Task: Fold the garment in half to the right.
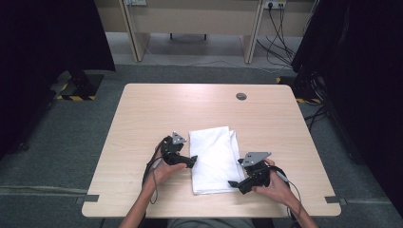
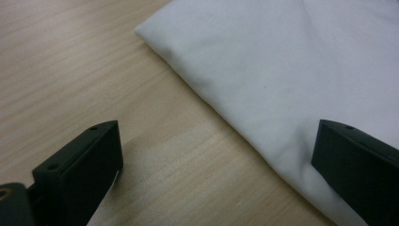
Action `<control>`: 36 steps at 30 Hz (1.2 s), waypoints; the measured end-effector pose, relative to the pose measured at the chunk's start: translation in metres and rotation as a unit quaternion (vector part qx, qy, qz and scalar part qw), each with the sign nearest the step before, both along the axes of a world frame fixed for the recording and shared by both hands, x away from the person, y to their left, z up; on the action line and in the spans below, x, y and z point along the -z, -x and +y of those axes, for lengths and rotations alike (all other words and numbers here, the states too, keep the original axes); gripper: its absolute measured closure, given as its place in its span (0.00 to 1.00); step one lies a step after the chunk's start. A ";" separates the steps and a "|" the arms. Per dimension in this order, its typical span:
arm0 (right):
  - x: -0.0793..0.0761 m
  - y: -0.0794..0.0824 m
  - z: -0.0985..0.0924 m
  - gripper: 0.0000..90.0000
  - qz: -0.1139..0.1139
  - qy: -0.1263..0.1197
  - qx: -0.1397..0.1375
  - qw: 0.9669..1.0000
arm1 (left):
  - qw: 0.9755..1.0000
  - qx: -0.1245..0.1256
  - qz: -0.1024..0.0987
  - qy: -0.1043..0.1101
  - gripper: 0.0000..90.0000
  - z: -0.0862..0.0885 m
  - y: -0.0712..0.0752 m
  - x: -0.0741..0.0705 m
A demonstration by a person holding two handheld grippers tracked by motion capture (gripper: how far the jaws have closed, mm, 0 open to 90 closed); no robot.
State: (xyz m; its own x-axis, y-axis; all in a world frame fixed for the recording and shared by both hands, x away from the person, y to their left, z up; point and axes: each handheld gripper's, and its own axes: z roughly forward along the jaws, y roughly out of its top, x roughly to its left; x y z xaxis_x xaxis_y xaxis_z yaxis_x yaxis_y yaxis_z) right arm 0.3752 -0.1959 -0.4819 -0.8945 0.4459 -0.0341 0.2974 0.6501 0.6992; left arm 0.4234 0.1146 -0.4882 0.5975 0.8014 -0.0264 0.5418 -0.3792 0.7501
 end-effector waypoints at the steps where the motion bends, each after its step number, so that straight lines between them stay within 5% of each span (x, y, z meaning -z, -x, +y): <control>1: -0.003 0.001 0.001 0.10 -0.010 0.011 -0.002 1.000 | 1.000 0.002 -0.004 0.002 0.03 0.000 0.001 0.000; 4: -0.012 -0.001 0.007 0.10 -0.031 0.000 -0.002 1.000 | 1.000 0.006 -0.012 0.014 0.05 -0.001 0.006 -0.002; 9: -0.017 -0.020 0.027 0.10 -0.011 -0.034 -0.028 0.999 | 0.999 0.041 -0.012 0.025 0.04 -0.008 0.032 -0.006; 14: -0.002 -0.028 0.036 0.09 0.002 0.009 -0.031 0.999 | 0.995 0.094 0.005 0.020 0.04 -0.015 0.057 -0.002; 17: -0.001 -0.027 0.034 0.09 0.003 0.005 -0.030 1.000 | 0.994 0.111 -0.001 -0.010 0.03 -0.020 0.065 0.002; 23: -0.010 -0.028 0.028 0.09 0.003 0.039 -0.031 0.999 | 0.994 0.113 -0.002 -0.012 0.03 -0.015 0.073 0.002; 30: -0.019 -0.054 0.041 0.10 -0.014 -0.016 -0.015 1.000 | 0.993 0.113 -0.002 -0.017 0.01 -0.015 0.071 0.002; 36: -0.004 -0.084 0.045 0.08 -0.003 0.006 0.026 1.000 | 0.994 0.110 -0.002 -0.017 0.01 -0.016 0.072 0.003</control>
State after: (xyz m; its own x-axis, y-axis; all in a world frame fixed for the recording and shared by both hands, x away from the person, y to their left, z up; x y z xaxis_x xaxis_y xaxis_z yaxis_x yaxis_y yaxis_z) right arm 0.4589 -0.1512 -0.4776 -0.8702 0.4907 -0.0439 0.3270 0.6420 0.6935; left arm 0.3514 0.0990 -0.4907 0.7588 0.6514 0.0016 0.4392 -0.5134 0.7372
